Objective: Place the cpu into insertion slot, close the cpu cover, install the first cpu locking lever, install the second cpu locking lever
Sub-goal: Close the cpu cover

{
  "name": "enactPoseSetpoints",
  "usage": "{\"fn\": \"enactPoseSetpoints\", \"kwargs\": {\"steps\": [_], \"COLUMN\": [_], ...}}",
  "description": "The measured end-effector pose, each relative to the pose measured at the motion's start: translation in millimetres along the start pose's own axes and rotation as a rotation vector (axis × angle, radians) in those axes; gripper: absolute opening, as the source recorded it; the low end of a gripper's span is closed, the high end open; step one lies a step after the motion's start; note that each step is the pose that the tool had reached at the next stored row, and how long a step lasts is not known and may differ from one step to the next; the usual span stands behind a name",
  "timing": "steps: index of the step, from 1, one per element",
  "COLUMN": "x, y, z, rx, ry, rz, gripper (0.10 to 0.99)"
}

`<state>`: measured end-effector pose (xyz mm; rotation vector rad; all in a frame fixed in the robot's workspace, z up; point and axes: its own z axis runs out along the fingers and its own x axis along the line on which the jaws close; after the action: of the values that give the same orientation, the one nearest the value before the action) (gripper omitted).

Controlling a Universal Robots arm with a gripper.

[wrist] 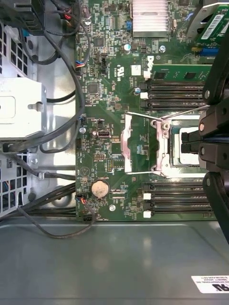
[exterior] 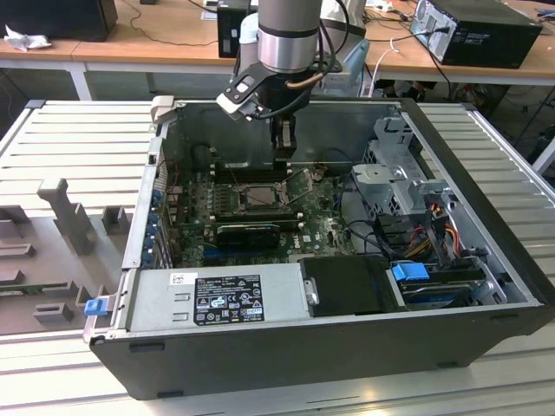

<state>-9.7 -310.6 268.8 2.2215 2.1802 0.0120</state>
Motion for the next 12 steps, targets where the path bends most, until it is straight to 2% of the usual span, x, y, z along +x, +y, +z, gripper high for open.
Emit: {"fn": "enactPoseSetpoints", "kwargs": {"steps": [6, 12], "x": [0.1, 0.2], "y": [6.1, 7.9], "z": [0.2, 0.1], "rx": [0.002, 0.003], "ry": [-0.0001, -0.0001], "rz": [0.000, 0.000], "gripper": [0.106, 0.106]}}
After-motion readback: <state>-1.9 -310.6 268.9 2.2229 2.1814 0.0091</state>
